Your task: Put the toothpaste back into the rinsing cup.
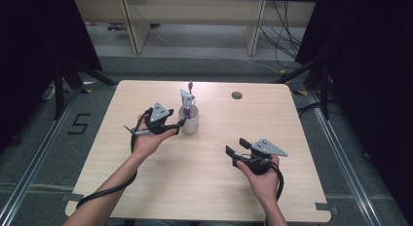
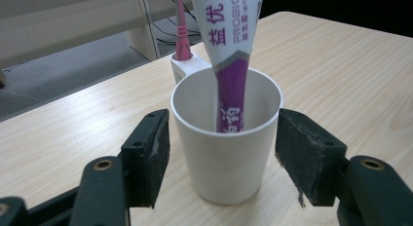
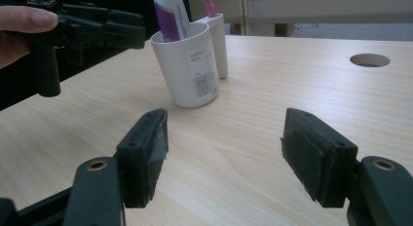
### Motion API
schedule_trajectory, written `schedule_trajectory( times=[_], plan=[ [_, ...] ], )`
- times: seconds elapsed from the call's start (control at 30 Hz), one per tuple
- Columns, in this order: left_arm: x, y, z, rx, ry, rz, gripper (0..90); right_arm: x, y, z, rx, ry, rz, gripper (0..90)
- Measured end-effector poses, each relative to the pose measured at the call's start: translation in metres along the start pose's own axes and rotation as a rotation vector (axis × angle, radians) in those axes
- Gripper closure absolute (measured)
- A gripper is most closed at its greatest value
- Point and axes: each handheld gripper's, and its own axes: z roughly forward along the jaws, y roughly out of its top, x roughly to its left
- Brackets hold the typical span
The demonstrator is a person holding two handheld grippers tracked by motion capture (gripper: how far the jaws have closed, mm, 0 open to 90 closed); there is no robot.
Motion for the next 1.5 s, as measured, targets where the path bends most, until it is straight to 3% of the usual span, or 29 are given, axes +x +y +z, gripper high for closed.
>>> schedule_trajectory(
  times=[0.37, 0.5, 0.57, 0.77, 1.07, 1.13, 1.17, 1.23, 1.5],
  plan=[
    [0.001, -0.009, -0.022, -0.010, 0.007, 0.000, 36.9, 0.000, -0.001, 0.001, 0.005, -0.003, 0.012, 34.2],
    [0.000, -0.012, -0.028, -0.012, 0.003, 0.000, 36.7, -0.001, -0.001, 0.001, -0.002, -0.011, -0.014, 34.1],
    [0.000, -0.014, -0.032, -0.010, 0.009, 0.004, 36.6, 0.000, -0.001, 0.001, 0.002, 0.004, 0.007, 34.1],
    [-0.001, -0.018, -0.041, -0.006, 0.012, 0.018, 36.5, 0.000, -0.001, 0.001, 0.001, 0.006, 0.010, 34.0],
    [-0.004, -0.031, -0.055, -0.006, 0.008, 0.011, 36.3, -0.001, -0.001, 0.002, 0.003, -0.011, -0.001, 33.8],
    [-0.004, -0.034, -0.059, -0.003, 0.008, 0.009, 36.2, 0.001, -0.001, 0.001, 0.006, -0.006, 0.016, 33.7],
    [-0.005, -0.036, -0.060, -0.006, 0.003, 0.007, 36.2, -0.001, -0.001, 0.002, -0.008, -0.004, -0.005, 33.7],
    [-0.005, -0.039, -0.064, 0.002, 0.003, 0.004, 36.2, 0.000, -0.001, 0.002, 0.004, 0.006, 0.019, 33.7],
    [-0.009, -0.055, -0.074, 0.000, 0.000, 0.015, 36.1, -0.001, -0.002, 0.002, 0.008, 0.000, 0.002, 33.6]
  ],
)
